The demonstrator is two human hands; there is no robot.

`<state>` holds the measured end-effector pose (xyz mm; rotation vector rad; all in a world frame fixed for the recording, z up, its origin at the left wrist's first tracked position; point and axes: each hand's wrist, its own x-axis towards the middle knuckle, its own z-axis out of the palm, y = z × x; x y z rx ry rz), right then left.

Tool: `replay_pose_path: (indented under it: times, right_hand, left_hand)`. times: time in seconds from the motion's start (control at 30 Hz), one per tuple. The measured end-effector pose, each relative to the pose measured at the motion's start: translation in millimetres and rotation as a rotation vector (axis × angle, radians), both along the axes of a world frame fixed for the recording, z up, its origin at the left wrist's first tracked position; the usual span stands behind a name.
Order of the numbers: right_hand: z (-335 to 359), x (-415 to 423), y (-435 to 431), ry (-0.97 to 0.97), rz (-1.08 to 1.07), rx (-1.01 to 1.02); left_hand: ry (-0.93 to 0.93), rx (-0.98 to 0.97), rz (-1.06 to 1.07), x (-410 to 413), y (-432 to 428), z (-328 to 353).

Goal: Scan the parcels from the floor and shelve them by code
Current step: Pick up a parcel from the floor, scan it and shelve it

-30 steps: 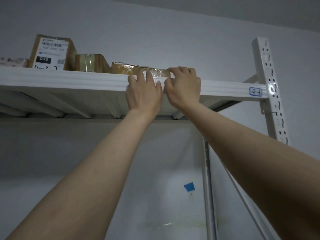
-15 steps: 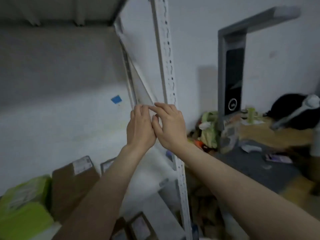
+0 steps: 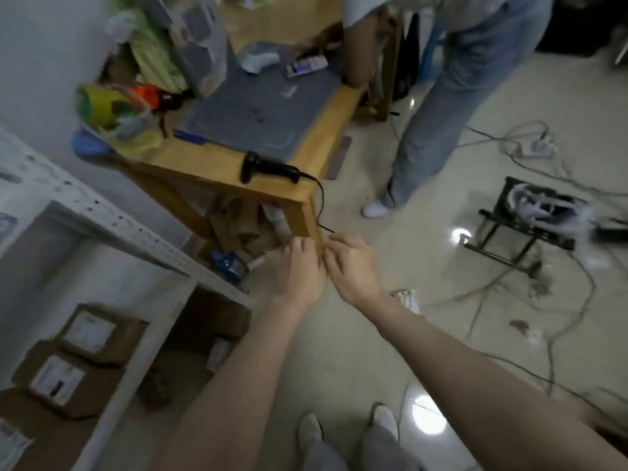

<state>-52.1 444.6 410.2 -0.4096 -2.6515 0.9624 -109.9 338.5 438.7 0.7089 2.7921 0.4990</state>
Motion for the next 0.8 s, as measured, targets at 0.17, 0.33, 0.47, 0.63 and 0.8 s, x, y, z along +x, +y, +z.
replay_pose_path:
  times: [0.17,0.33,0.47,0.63,0.8]
  right_hand:
    - [-113.7,96.5,46.1,-0.239,-0.301,-0.078]
    - [-201.0,172.8,68.5,-0.515,-0.504,-0.158]
    - [-267.1,214.3,85.8,-0.683,-0.696,-0.301]
    - [-357.9,254.2,110.7,-0.910,-0.776,-0.375]
    - [-460.0,286.7,144.3,-1.127,-0.637,-0.183]
  left_hand:
    - [-0.183,-0.188,-0.223,60.7,63.7,-103.9]
    - [-0.262,-0.313,-0.401,107.9,102.2,-181.0]
    - [-0.292,-0.375,-0.521,132.8,128.6,-243.8]
    - [-0.296,-0.403,-0.633,157.2,166.4,-334.8]
    - [-0.250,-0.429,-0.750,180.5,198.7,-437.8]
